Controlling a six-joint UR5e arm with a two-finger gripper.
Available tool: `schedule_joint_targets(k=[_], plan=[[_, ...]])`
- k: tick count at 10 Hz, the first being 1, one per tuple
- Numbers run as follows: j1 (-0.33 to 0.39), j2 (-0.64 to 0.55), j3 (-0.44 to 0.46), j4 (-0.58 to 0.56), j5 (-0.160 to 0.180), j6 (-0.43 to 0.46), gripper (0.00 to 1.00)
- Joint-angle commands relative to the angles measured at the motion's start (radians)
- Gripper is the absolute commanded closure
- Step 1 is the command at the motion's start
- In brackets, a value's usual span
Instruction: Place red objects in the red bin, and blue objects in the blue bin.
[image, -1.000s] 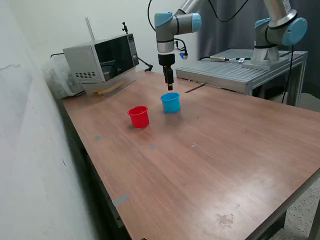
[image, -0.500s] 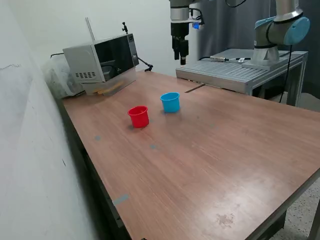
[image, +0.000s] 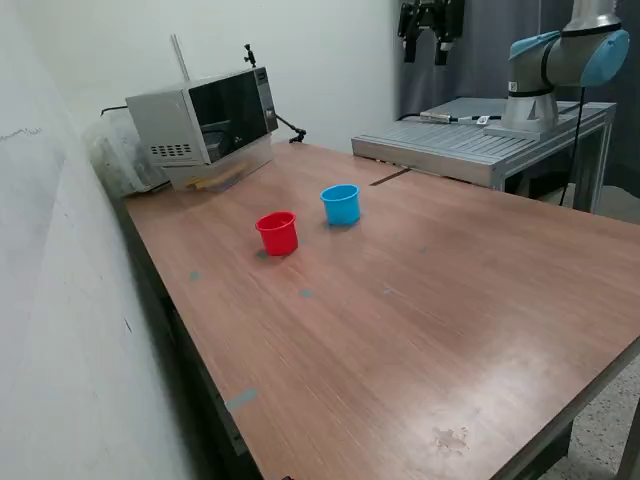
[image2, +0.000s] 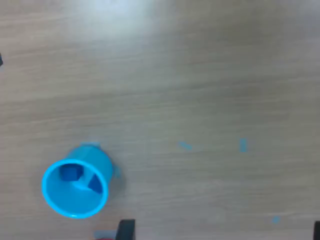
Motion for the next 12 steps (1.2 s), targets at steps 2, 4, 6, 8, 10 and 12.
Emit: schedule_joint_targets(k=[2,4,6,8,10,12], plan=[[0.049,-0.093,-0.011,0.392,-0.005,-0.01,0.0],[0.0,-0.116,-0.002,0.746,-0.002,-0.01,0.0],[-0.005,-0.133,0.001,0.85,-0.002,-0.01,0.0],[-0.006,-0.131,-0.005,0.851,-0.002,-0.01,0.0],[-0.005,-0.133,-0.002,0.85,-0.002,-0.01,0.0],[-0.006,-0.133,-0.003,0.85,-0.002,-0.01,0.0]])
